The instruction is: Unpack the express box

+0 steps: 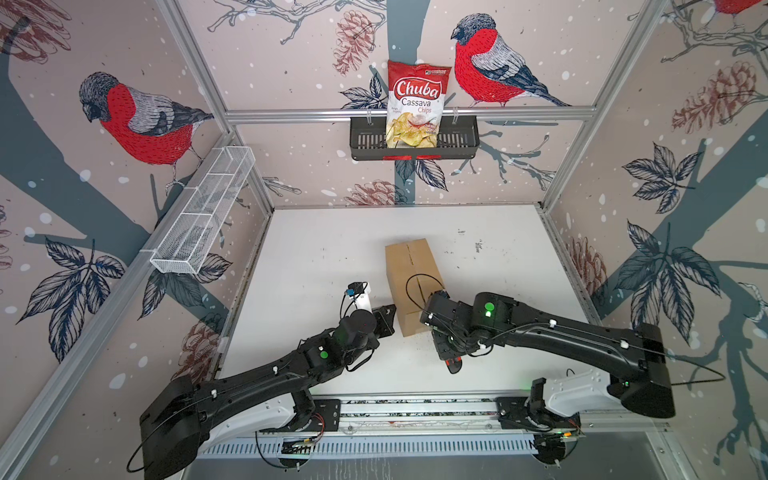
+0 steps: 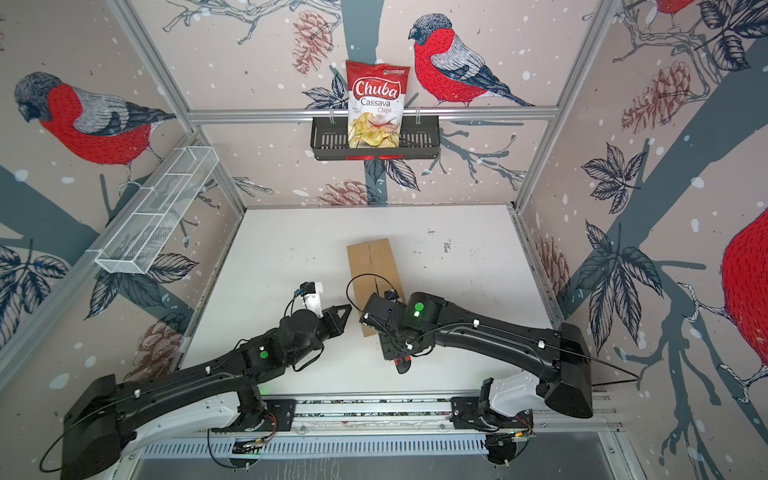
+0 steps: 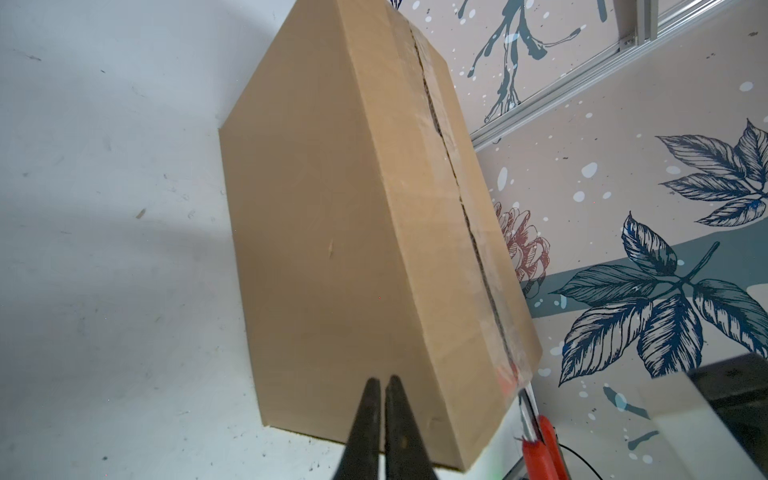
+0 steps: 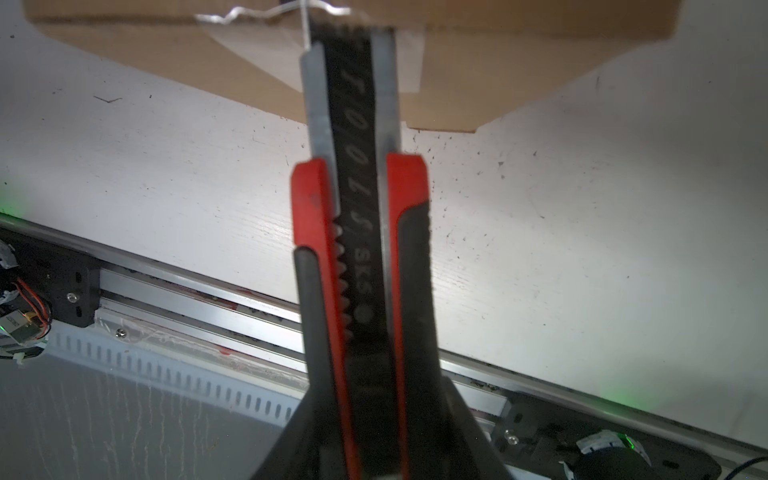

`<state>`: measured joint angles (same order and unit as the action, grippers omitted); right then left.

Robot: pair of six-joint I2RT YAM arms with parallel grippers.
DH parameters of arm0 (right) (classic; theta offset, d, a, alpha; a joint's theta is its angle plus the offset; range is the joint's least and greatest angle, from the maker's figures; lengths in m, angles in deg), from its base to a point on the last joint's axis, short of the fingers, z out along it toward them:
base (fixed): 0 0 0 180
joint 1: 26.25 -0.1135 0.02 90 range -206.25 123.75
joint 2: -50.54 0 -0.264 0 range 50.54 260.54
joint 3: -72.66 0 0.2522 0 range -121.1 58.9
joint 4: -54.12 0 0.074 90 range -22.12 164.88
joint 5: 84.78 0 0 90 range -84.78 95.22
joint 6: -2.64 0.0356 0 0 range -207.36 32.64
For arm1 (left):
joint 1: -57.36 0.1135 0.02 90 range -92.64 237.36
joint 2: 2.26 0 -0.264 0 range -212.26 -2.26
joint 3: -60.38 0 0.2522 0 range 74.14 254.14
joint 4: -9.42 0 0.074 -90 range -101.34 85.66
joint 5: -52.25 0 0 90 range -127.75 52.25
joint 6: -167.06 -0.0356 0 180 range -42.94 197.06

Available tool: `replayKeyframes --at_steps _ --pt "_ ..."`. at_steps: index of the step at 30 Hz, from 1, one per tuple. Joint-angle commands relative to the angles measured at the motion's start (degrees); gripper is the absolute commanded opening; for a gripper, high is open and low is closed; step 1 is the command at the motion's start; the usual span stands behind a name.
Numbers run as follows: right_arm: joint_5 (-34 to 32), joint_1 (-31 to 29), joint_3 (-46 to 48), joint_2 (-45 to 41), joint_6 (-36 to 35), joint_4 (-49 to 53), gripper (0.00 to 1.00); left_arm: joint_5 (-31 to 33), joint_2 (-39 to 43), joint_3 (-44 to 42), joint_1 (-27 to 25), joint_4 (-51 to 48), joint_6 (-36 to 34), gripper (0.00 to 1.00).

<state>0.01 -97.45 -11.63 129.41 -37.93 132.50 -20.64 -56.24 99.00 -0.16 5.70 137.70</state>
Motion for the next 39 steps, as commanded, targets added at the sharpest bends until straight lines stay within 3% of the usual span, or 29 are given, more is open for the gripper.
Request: replayKeyframes --at_steps 1,10,39 --pt "0.42 -0.08 -0.59 0.54 0.04 0.4 0.12 0.3 -1.38 0.09 -0.87 3.79 -0.12 0.07" --pt "0.44 -0.08 -1.39 1.17 0.05 0.77 0.12 -0.99 -7.9 2.6 -3.81 9.23 -1.49 0.05" --pt "2.98 -0.62 -2.44 2.26 -1.35 0.95 0.12 1.92 -13.07 6.25 -7.08 13.18 -3.25 0.03"
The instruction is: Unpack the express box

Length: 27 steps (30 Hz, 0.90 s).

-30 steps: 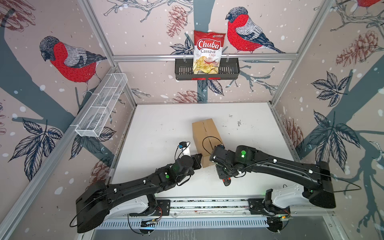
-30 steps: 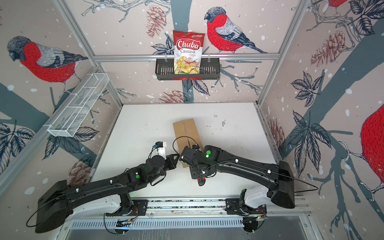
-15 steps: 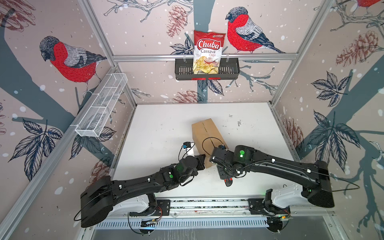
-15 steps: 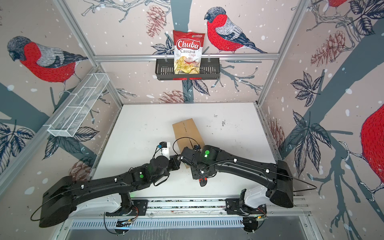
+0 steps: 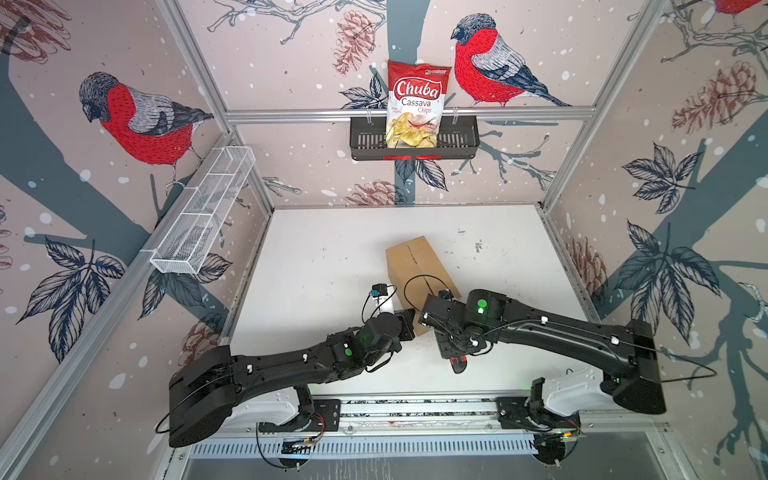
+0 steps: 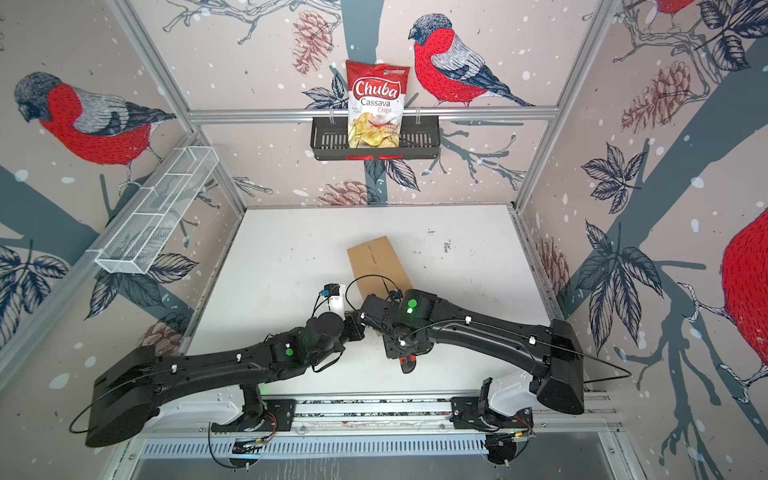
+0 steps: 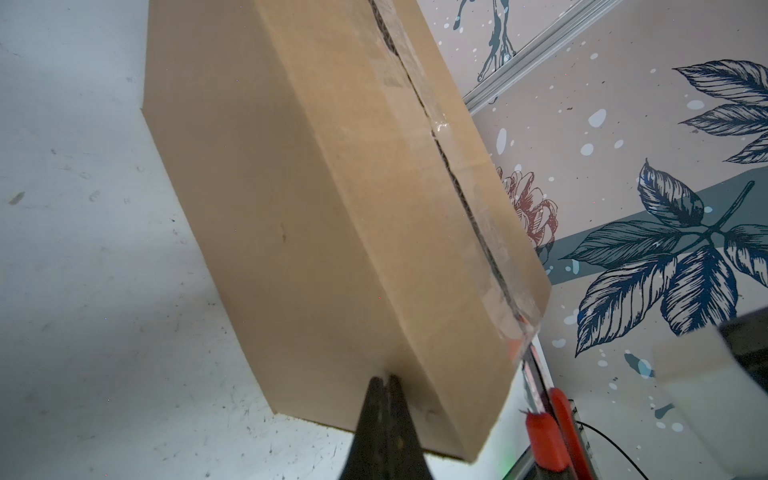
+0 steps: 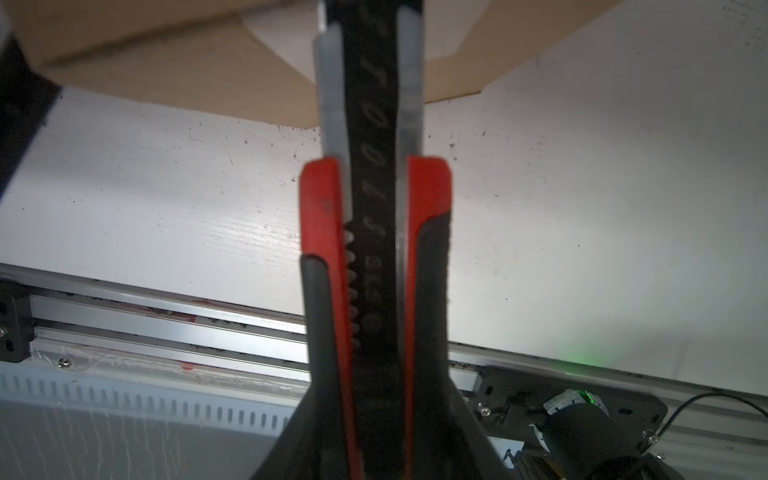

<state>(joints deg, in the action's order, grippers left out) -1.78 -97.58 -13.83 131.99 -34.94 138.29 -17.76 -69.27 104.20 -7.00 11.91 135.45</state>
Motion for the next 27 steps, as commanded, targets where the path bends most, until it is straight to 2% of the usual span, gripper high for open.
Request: replayKeyframes --at_steps 1,11,27 --pt "4.85 -0.48 -0.11 -0.53 -4.42 -4.85 0.12 -0.92 0.0 1.06 -0.16 6.88 -0.95 0.03" --pt "7.13 0.3 1.7 -3.26 -5.48 -6.17 0.12 -0.22 -0.21 1.18 -0.23 6.96 -0.56 0.03" --pt "7.75 1.28 2.33 -1.6 -8.02 -4.8 0.12 -0.15 -1.23 2.72 -0.59 7.31 -1.26 0.03"
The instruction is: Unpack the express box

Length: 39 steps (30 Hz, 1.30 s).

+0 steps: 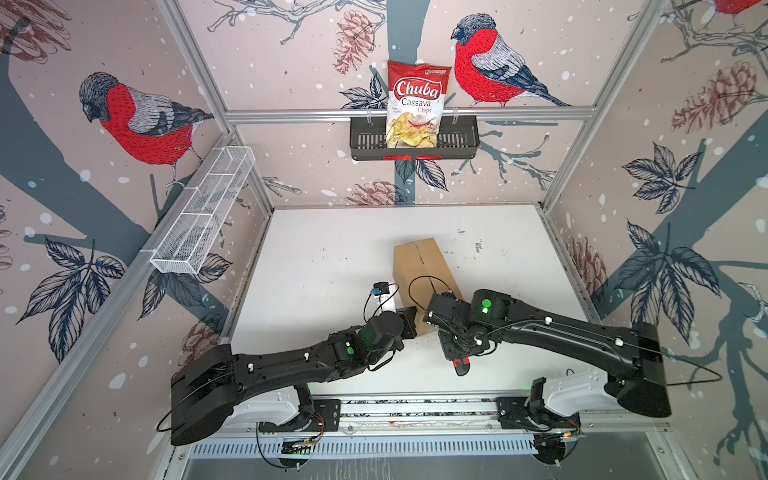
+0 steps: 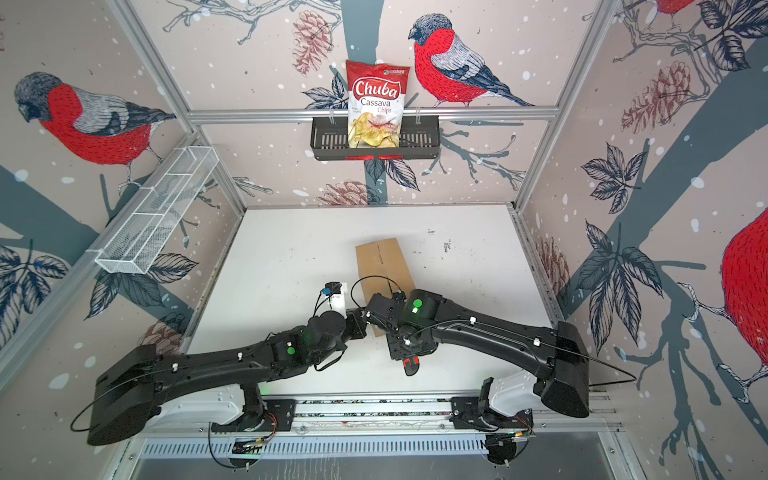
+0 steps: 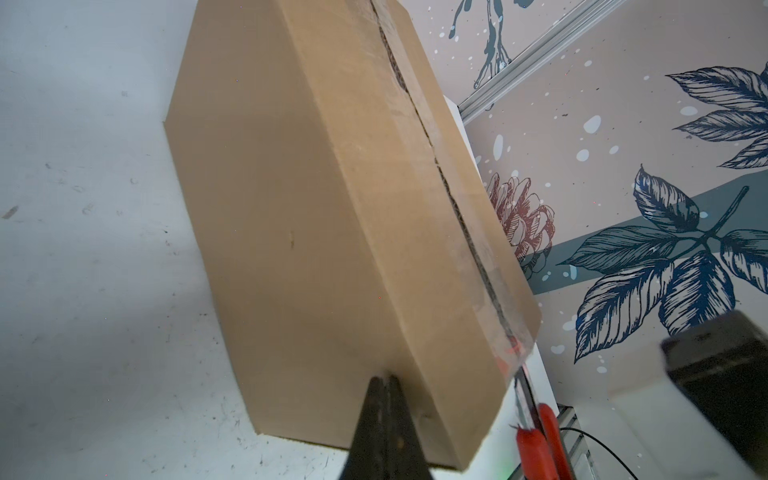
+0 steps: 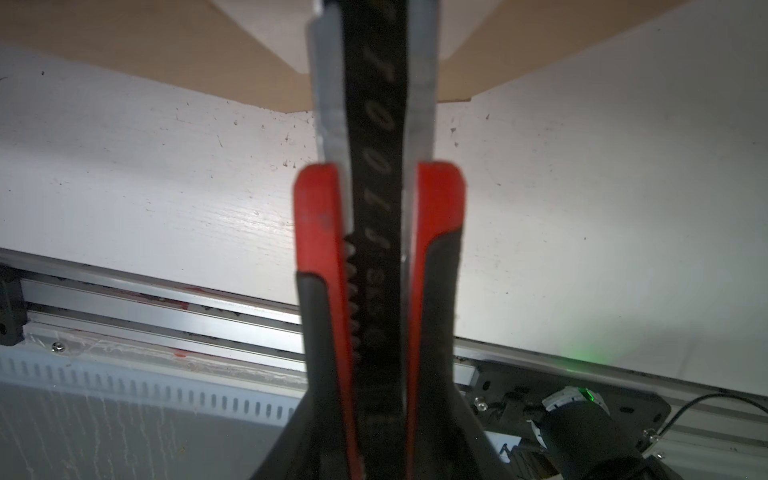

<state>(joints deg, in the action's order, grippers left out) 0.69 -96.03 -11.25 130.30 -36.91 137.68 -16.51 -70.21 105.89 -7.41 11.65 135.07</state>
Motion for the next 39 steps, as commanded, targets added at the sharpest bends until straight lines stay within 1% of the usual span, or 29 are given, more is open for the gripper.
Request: replayKeyframes --at_steps 1,11,15,24,30,39 --pt "5.32 -0.27 -0.24 0.04 -6.07 -4.3 0.12 -1.46 -0.5 1.12 -0.18 7.62 -0.86 0.03" --pt "6.93 0.23 -0.16 -0.42 -7.82 -5.47 0.12 -1.59 -1.5 1.56 -0.35 8.25 -0.63 0.03" --pt "6.5 1.76 0.2 -0.97 -8.27 -4.98 0.12 -2.05 -0.63 0.93 -0.49 8.25 -0.54 0.06" --pt "6.38 3.23 0.28 -1.16 -9.01 -4.11 0.12 -3.26 1.14 -1.33 -1.67 8.82 -0.12 0.06" --pt "6.69 3.33 -0.33 -0.34 -9.92 -3.71 0.12 -3.95 0.54 -1.42 -2.77 9.73 -0.04 0.06" --pt "6.7 3.16 -1.51 0.65 -11.06 -3.01 0.12 -3.13 -1.4 0.49 -3.18 11.21 -0.8 0.05"
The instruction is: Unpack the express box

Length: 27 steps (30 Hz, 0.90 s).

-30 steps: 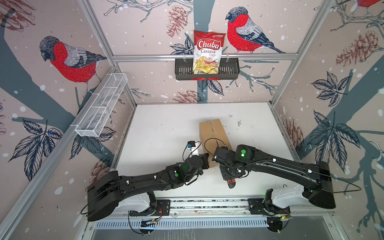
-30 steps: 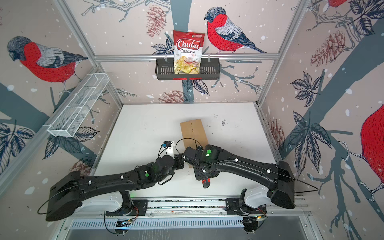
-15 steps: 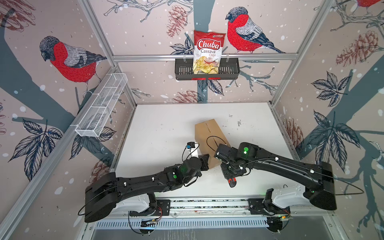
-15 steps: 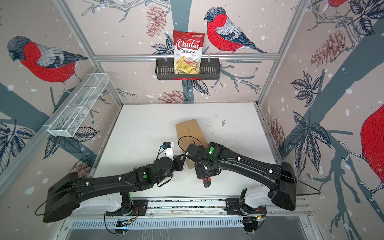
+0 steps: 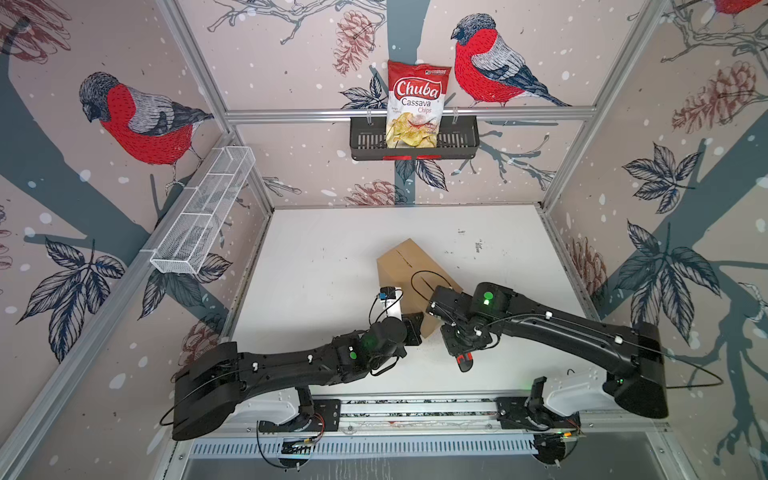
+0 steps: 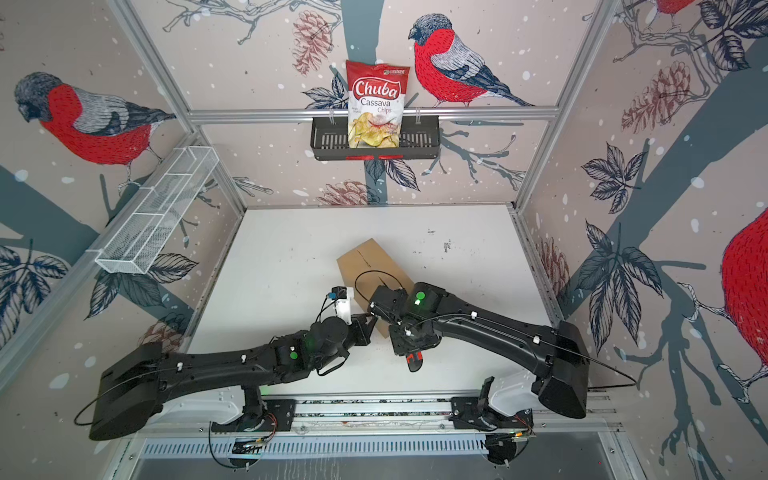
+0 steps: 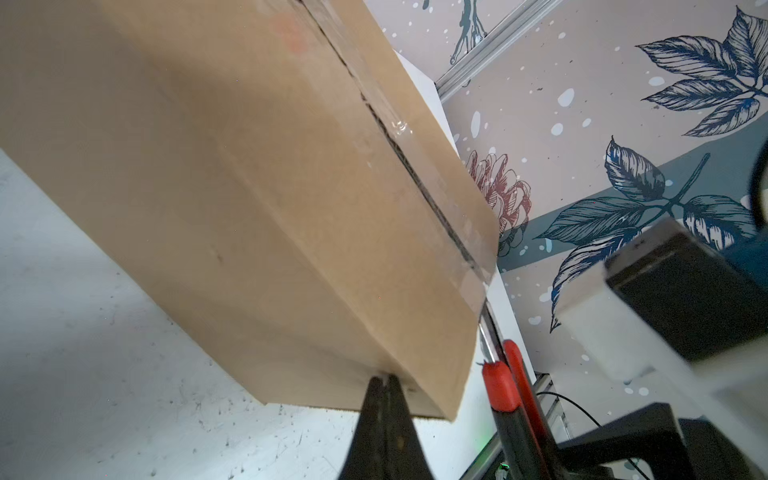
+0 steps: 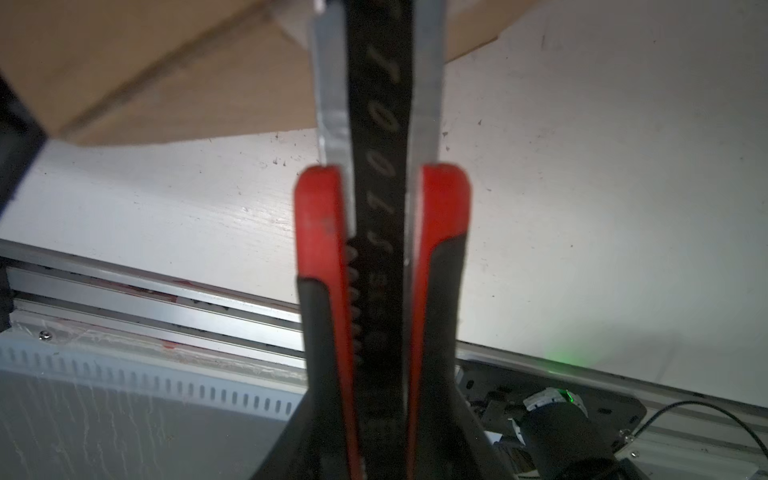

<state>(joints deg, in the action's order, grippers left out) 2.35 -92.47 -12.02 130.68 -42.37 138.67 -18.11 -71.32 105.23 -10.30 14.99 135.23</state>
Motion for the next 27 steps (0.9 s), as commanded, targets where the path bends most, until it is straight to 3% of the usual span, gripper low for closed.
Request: replayKeyframes --at_steps 1,14,27 --pt "5.07 -0.45 -0.93 0.37 -5.69 -3.95 0.12 -1.26 -0.4 1.31 -0.34 7.92 -1.04 0.05" --pt "4.69 -0.49 -1.68 0.93 -6.41 -2.88 0.12 2.41 -0.07 2.14 -0.38 6.4 -1.48 0.05" --pt "1.4 1.08 -1.11 1.17 -5.9 -1.0 0.12 8.22 7.3 0.12 -0.39 0.22 -1.48 0.09"
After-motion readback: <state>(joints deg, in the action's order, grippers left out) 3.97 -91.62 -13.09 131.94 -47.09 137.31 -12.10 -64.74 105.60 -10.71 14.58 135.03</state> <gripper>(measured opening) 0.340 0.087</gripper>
